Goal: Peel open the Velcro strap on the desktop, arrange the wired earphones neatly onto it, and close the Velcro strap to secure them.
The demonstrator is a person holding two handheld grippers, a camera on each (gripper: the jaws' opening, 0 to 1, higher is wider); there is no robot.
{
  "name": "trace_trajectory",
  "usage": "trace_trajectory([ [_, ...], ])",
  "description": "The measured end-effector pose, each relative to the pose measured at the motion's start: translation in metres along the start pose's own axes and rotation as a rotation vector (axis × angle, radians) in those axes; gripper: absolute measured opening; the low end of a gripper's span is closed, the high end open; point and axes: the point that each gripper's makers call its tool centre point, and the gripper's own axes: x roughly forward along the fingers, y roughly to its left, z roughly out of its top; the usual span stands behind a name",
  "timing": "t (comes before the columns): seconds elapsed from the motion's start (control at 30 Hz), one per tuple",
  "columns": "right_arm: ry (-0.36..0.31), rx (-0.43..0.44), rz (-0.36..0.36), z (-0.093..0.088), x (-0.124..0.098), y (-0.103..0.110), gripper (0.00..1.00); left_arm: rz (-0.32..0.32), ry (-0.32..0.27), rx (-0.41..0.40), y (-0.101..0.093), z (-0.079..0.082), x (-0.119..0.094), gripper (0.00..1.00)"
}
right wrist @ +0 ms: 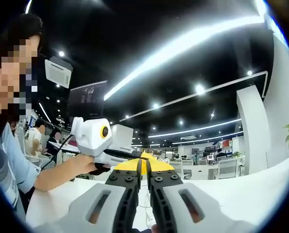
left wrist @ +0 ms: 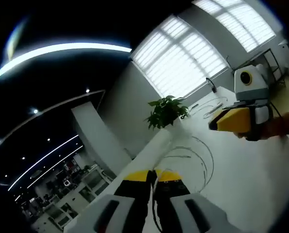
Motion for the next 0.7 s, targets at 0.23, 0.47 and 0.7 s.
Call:
trace_trajectory([
  [0.23,0.135,-0.081,-0.037,-0.033,0.008,0.001,0.08,-0.031,-0.004,0.001,-0.015,0.005,0.0,0.06],
  [0.47,0.18,-0.152,-0.09,-0.043,0.01,-0.006,0.13,-0.105,-0.011,0.005,-0.04,0.009,-0.003,0.06],
  [0.7,0.206,-0.111,-0.11,-0.049,0.008,-0.015,0.12,-0.15,-0.01,0.009,-0.054,0.011,-0.005,0.06],
])
